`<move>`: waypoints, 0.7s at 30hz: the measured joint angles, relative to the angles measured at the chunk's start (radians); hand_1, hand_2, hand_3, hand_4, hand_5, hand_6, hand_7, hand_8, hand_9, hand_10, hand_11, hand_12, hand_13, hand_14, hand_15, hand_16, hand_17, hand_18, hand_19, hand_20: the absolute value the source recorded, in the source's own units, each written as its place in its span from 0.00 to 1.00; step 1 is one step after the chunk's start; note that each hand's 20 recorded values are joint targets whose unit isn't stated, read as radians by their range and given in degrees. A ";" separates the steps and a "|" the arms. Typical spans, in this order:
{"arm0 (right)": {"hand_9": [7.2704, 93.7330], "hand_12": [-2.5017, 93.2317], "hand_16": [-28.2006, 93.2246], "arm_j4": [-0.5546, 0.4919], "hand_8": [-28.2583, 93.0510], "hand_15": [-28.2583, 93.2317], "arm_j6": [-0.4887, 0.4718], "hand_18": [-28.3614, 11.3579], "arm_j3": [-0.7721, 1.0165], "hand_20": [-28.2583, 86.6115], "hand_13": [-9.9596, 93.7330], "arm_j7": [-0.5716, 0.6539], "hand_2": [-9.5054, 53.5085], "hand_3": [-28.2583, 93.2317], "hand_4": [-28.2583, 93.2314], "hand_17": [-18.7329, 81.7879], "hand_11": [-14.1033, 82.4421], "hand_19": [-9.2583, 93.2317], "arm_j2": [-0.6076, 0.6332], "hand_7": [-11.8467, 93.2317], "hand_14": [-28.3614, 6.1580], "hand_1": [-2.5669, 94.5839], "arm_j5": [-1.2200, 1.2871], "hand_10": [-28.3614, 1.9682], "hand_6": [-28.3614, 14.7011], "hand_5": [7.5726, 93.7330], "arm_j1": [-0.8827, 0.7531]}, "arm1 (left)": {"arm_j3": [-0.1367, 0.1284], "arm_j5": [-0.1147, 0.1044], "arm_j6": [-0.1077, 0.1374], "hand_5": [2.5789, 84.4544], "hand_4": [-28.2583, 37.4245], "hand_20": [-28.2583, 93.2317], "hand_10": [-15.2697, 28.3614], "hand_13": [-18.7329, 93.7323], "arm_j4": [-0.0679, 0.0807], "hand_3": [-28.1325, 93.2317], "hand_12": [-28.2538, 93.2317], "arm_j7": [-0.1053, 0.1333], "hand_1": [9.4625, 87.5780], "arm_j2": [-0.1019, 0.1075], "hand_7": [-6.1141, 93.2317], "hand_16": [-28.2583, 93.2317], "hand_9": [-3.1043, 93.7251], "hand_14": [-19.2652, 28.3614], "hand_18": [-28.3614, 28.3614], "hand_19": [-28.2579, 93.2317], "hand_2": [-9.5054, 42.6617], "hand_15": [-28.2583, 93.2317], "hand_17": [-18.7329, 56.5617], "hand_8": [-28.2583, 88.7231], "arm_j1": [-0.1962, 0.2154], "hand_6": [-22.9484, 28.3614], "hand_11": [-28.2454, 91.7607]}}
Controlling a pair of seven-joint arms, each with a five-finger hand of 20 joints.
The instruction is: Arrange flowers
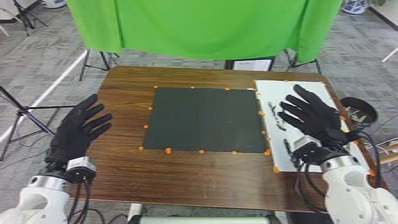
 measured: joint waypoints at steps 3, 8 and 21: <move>0.33 0.24 0.46 0.000 0.12 0.37 0.000 0.20 0.002 0.45 0.37 0.000 0.03 0.96 0.01 0.23 0.25 0.49 0.000 0.32 0.51 0.19 0.000 0.57 0.61 0.31 -0.006 | 0.000 0.000 0.000 0.26 0.02 0.33 0.62 0.32 0.000 0.79 0.37 -0.001 0.24 0.000 0.30 0.22 0.23 0.75 0.90 0.60 0.08 0.56 0.14 0.13 0.002 0.50 0.44; 0.33 0.24 0.46 0.000 0.12 0.37 0.000 0.20 0.002 0.45 0.37 0.001 0.03 0.96 0.01 0.23 0.24 0.49 -0.001 0.32 0.51 0.19 0.000 0.56 0.60 0.32 -0.007 | -0.001 0.000 0.000 0.26 0.03 0.33 0.62 0.32 0.000 0.79 0.37 -0.001 0.24 -0.001 0.30 0.22 0.23 0.75 0.90 0.60 0.08 0.56 0.14 0.13 0.004 0.50 0.44; 0.34 0.25 0.46 0.001 0.12 0.38 0.001 0.20 0.002 0.45 0.37 0.002 0.03 0.96 0.01 0.23 0.26 0.49 -0.001 0.32 0.51 0.19 0.000 0.55 0.61 0.31 0.003 | 0.000 0.000 0.001 0.26 0.03 0.33 0.62 0.32 0.000 0.79 0.37 -0.001 0.24 -0.006 0.31 0.22 0.23 0.75 0.90 0.60 0.08 0.56 0.13 0.13 0.001 0.50 0.45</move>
